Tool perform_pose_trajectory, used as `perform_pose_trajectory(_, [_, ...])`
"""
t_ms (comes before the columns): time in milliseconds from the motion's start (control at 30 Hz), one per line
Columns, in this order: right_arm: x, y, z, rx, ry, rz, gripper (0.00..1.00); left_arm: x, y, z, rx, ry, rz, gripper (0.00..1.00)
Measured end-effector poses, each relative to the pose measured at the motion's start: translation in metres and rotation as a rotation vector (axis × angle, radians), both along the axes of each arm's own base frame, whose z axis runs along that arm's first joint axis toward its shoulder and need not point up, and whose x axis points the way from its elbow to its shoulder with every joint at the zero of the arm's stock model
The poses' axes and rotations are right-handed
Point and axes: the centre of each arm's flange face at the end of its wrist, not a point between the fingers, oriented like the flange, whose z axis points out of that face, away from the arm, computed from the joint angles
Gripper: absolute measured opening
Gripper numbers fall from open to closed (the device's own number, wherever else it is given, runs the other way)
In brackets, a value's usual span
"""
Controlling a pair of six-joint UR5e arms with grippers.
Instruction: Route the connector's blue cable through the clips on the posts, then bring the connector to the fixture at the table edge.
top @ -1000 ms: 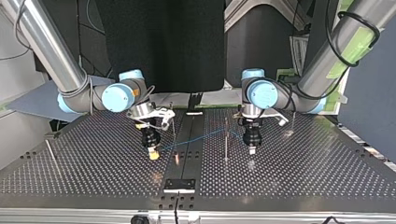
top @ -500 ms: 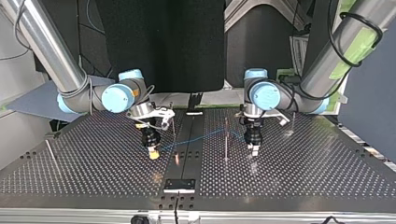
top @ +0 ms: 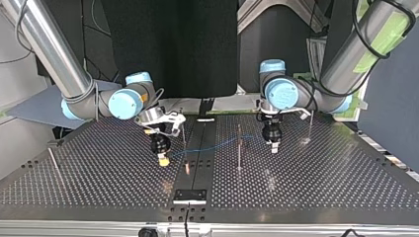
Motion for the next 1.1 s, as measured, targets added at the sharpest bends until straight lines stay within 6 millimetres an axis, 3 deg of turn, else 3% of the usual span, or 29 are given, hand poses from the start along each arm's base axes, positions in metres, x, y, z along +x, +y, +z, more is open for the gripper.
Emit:
perform_pose_trajectory(167, [0.000,0.002,-0.001,0.008,0.005,0.000,0.00,-0.017,-0.007,-0.006,-0.003,0.029,-0.047,1.00])
perform_pose_trajectory(567, [0.002,0.005,-0.002,0.018,0.011,0.005,0.00,-0.054,-0.020,0.011,-0.107,-0.044,-0.165,1.00])
perform_pose_trajectory(1100, [0.003,0.008,-0.003,0.031,0.019,0.008,0.00,-0.130,-0.028,0.011,-0.092,0.058,-0.250,1.00])
